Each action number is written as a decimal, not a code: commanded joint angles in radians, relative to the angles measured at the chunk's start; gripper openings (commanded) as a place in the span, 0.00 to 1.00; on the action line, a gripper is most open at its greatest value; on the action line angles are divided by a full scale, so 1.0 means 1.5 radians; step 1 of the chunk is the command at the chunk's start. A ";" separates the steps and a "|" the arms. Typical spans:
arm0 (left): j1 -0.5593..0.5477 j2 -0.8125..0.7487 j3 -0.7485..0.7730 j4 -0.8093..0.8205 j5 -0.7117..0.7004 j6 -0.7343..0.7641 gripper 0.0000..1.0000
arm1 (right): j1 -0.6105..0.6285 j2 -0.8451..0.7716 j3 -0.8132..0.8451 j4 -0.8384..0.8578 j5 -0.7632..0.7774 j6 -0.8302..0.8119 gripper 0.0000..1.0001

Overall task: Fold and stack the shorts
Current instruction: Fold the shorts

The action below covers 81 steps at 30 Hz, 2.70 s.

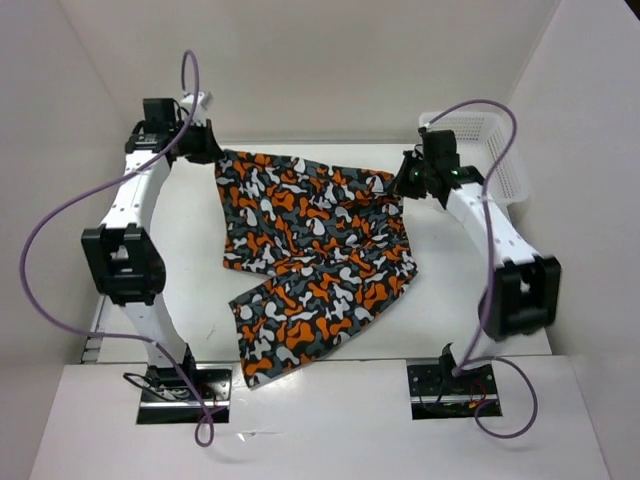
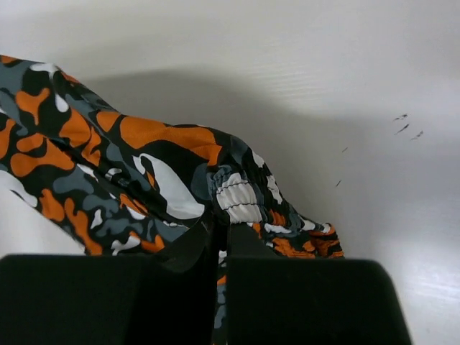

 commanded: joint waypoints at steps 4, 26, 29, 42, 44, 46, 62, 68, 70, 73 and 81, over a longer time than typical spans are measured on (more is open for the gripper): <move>0.008 0.070 -0.003 0.065 -0.009 0.002 0.00 | -0.046 0.198 0.102 0.082 -0.068 -0.023 0.00; -0.035 -0.567 -0.546 0.064 0.162 0.002 0.00 | -0.052 -0.078 -0.169 0.062 -0.190 0.018 0.00; -0.041 -0.665 -0.617 0.044 0.170 0.002 0.00 | -0.058 -0.143 -0.221 0.048 -0.190 0.035 0.00; -0.042 -0.923 -0.723 -0.143 0.293 0.002 0.00 | -0.142 -0.340 -0.375 -0.010 -0.222 0.179 0.00; -0.048 -0.962 -0.738 -0.181 0.316 0.002 0.00 | -0.195 -0.348 -0.418 0.006 -0.253 0.204 0.00; -0.048 -0.990 -0.749 -0.199 0.323 0.002 0.00 | -0.228 -0.354 -0.450 0.012 -0.284 0.230 0.00; -0.254 -1.239 -0.869 -0.098 0.259 0.002 0.90 | -0.243 -0.383 -0.387 -0.053 -0.237 0.193 0.97; -0.268 -1.073 -0.870 -0.009 0.181 0.002 0.64 | -0.219 -0.377 -0.356 0.037 -0.263 0.202 0.26; -0.268 -0.964 -0.841 -0.016 0.124 0.002 0.41 | -0.176 -0.356 -0.364 0.072 -0.263 0.211 0.09; -0.268 -0.813 -0.800 -0.029 0.014 0.002 0.34 | -0.128 -0.324 -0.402 0.118 -0.236 0.242 0.00; -0.260 -0.506 -0.783 0.134 -0.078 0.002 0.73 | -0.075 -0.259 -0.508 0.161 -0.106 0.312 0.06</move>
